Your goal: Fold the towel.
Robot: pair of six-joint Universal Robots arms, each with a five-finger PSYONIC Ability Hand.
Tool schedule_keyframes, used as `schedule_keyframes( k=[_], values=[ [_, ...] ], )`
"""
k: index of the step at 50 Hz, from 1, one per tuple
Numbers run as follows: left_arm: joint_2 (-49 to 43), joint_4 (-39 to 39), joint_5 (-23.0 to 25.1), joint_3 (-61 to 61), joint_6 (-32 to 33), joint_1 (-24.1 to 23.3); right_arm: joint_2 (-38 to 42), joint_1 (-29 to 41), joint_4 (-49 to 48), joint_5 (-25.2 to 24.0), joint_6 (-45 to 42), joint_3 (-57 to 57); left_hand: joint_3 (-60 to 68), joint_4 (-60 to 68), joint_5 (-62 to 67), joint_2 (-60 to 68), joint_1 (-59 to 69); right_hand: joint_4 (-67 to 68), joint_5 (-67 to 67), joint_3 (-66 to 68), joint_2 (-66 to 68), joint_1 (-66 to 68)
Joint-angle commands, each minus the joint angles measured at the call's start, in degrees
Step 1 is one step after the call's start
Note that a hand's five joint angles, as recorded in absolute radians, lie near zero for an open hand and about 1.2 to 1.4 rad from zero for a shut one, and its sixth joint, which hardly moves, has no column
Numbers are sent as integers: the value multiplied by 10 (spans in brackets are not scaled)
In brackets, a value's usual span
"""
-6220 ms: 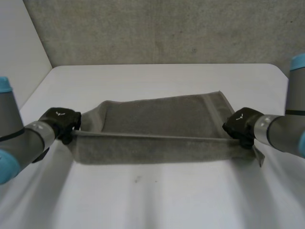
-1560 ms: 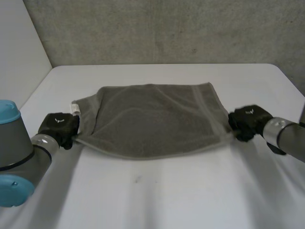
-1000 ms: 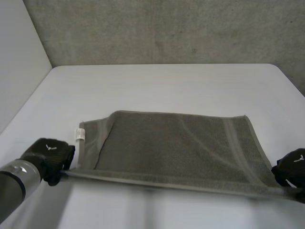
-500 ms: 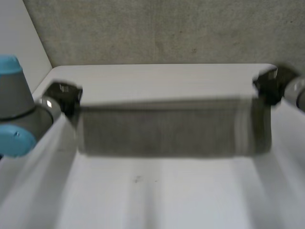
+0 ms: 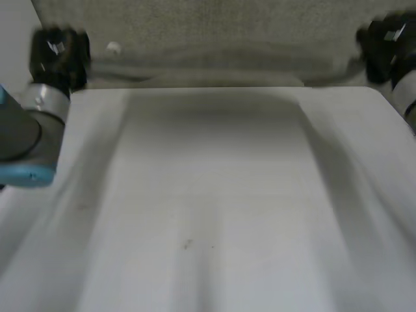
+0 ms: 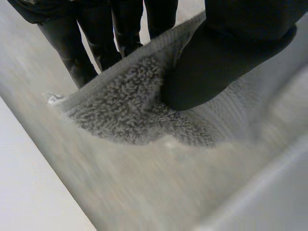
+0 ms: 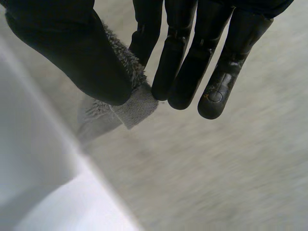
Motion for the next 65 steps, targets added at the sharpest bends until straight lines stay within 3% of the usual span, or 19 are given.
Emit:
schedule_keyframes(
  k=[1, 10, 17, 19, 25, 27, 30, 36, 48, 53, 65],
  values=[
    [-73, -58, 1, -103, 10, 1, 76, -3, 47, -49, -7, 138, 103, 101, 110, 102, 132, 116, 145, 121, 124, 234],
    [-108, -124, -4, -162, 87, 3, 103, -14, 107, -55, -45, 184, 96, 94, 103, 95, 126, 116, 145, 121, 124, 234],
    [-61, -131, -4, -197, 97, 7, 76, -34, 118, -57, -47, 194, -97, -99, -90, -98, -68, 116, 145, 121, 124, 234],
    [-32, -129, -4, -208, 98, 10, 73, -39, 118, -61, -47, 196, -308, -310, -301, -309, -279, 116, 145, 121, 124, 234],
    [-7, -126, -3, -222, 99, 12, 68, -61, 118, -88, -41, 205, -393, -395, -386, -394, -364, 116, 145, 121, 124, 234],
    [0, -126, -1, -231, 98, 15, 67, -65, 118, -91, -40, 206, -499, -501, -491, -499, -469, 116, 145, 121, 124, 234],
    [1, -124, 2, -240, 97, 15, 67, -67, 119, -92, -39, 206, -555, -557, -547, -556, -525, 116, 145, 121, 124, 234],
    [1, -118, 12, -253, 97, 8, 67, -80, 118, -94, -38, 206, -553, -555, -546, -554, -524, 116, 145, 121, 124, 234],
    [2, -105, 91, -294, 99, 8, 70, -91, 117, -94, -37, 206, -505, -506, -497, -505, -475, 116, 145, 121, 124, 234],
    [-2, -105, 93, -294, 99, 18, 70, -91, 116, -94, -37, 206, -429, -431, -422, -430, -399, 116, 145, 121, 124, 234],
    [-32, -102, 90, -267, 99, 35, 74, -91, 116, -95, -37, 210, -407, -409, -400, -408, -377, 116, 145, 121, 124, 234]
  ],
)
